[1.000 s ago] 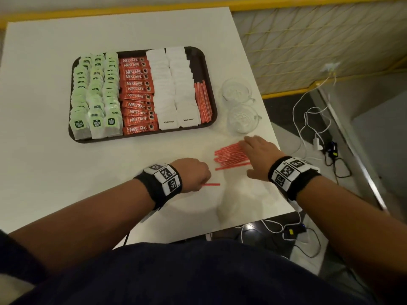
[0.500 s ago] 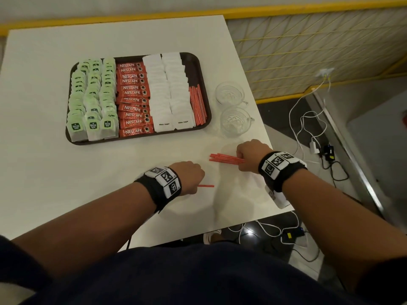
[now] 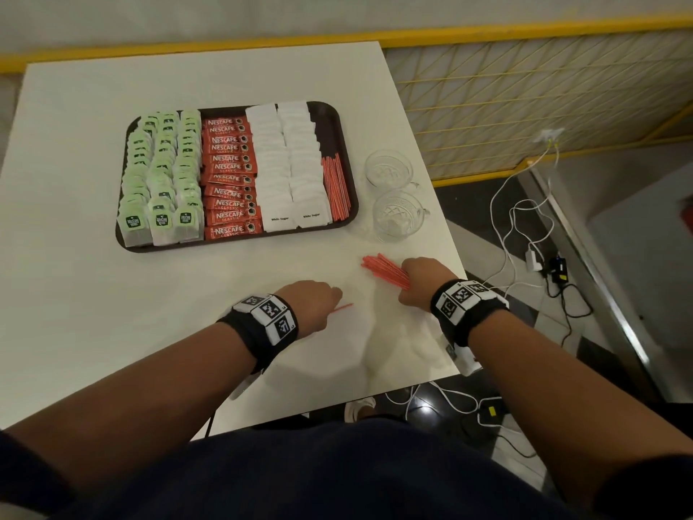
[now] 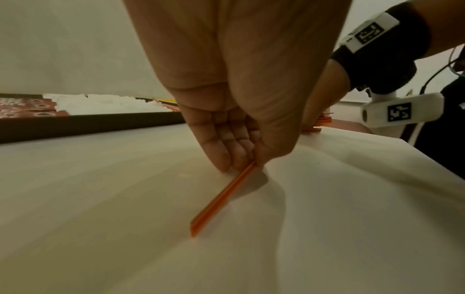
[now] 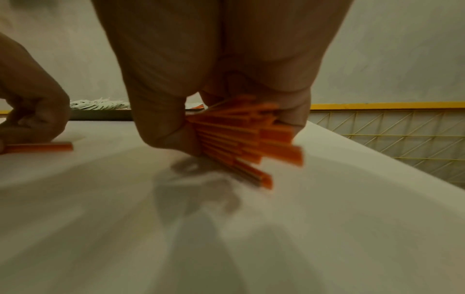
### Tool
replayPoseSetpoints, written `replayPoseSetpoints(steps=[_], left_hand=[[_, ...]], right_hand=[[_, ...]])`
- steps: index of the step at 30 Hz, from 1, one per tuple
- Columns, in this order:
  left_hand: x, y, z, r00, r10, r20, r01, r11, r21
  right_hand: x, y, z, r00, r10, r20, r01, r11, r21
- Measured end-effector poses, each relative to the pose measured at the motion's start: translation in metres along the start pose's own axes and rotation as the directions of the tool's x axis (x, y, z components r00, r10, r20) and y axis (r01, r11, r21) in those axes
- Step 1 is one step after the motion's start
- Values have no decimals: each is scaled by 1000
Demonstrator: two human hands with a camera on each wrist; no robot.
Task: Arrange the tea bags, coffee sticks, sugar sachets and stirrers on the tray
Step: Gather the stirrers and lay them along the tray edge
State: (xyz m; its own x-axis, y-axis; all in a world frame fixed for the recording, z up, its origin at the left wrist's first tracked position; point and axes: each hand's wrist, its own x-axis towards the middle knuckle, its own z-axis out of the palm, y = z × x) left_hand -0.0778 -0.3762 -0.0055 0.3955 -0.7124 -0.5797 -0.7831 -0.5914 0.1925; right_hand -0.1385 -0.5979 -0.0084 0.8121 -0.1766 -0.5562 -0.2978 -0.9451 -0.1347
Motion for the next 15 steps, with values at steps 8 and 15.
replayPoseSetpoints(steps=[8,15], left_hand=[[-7,-20,-4,978,-136,-161,109,980,-166],[-15,-41,-14,919,-314,-240,94,762,-641]], right_hand=[[-3,-6,12,996,21,-82,-23,1000,-17],[-8,-7,3,991,-34,-131,27,998,-49]])
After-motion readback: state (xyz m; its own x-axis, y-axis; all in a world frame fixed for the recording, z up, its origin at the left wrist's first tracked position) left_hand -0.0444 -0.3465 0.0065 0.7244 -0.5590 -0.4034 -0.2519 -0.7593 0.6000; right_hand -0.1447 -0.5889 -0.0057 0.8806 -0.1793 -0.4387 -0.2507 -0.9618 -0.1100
